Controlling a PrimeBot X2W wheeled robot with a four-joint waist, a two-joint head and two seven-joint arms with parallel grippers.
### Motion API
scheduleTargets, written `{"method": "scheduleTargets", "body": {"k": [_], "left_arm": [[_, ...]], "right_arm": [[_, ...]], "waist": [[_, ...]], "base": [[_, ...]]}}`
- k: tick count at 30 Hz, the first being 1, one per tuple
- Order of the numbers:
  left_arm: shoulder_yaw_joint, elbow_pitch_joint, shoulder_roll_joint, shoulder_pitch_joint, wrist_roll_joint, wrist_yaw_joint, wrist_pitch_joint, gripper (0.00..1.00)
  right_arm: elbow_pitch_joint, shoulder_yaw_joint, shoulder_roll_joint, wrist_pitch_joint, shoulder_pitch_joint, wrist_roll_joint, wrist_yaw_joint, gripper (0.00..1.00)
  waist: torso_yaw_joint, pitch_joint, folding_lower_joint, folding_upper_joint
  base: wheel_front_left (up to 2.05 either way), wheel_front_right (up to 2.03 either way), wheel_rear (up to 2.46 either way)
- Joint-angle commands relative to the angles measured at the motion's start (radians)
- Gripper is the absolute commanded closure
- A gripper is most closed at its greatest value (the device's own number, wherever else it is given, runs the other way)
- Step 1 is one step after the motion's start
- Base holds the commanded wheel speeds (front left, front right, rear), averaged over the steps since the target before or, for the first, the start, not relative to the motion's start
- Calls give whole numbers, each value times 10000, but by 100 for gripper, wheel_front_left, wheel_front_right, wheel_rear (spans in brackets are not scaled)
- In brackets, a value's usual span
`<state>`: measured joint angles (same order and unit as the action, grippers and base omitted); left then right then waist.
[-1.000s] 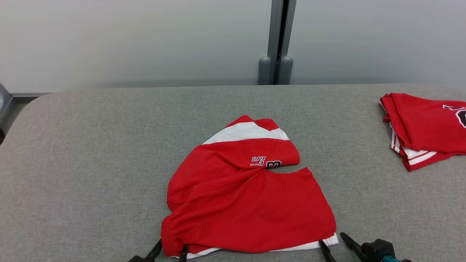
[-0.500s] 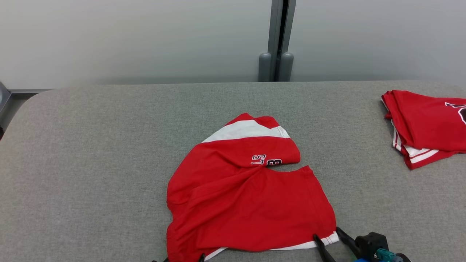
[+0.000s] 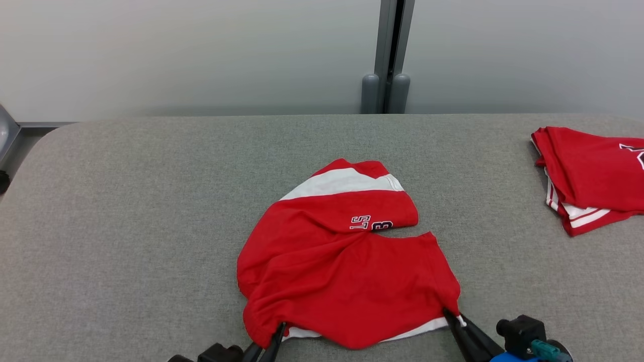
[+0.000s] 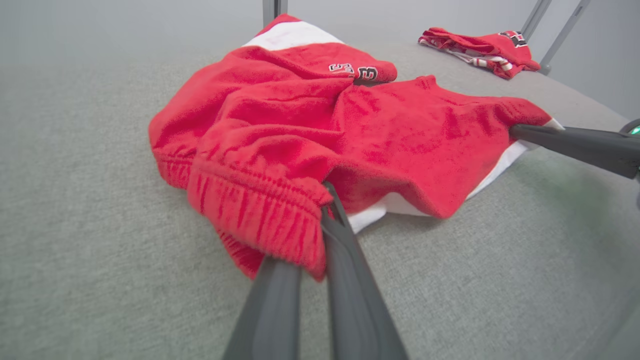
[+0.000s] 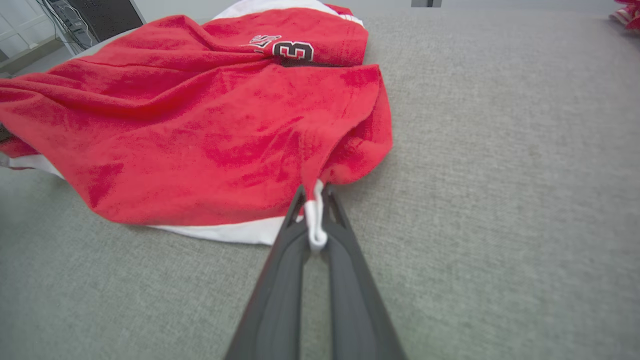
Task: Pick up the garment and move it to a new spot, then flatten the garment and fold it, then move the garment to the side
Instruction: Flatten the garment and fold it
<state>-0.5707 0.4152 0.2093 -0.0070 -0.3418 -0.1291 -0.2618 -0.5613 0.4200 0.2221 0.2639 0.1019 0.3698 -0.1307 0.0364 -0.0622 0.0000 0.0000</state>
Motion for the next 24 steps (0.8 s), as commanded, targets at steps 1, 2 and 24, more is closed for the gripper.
{"method": "scheduleTargets", "body": {"k": [1, 2, 24], "left_arm": [[52, -461, 226, -248, 73, -13, -39, 100], [104, -707, 311, -284, 111, -14, -41, 100], [-143, -1783, 1733, -7563, -452, -13, 661, 100]], "right_arm": [[496, -239, 119, 0, -46, -36, -1, 100], [730, -378, 174, 0, -3, -41, -1, 100], [1122, -974, 224, -348, 7206, 410, -1, 100]], "waist": [[-27, -25, 0, 0], [-49, -41, 0, 0], [-584, -3263, 0, 0]], "base": [[0, 0, 0], [0, 0, 0], [0, 0, 0]]}}
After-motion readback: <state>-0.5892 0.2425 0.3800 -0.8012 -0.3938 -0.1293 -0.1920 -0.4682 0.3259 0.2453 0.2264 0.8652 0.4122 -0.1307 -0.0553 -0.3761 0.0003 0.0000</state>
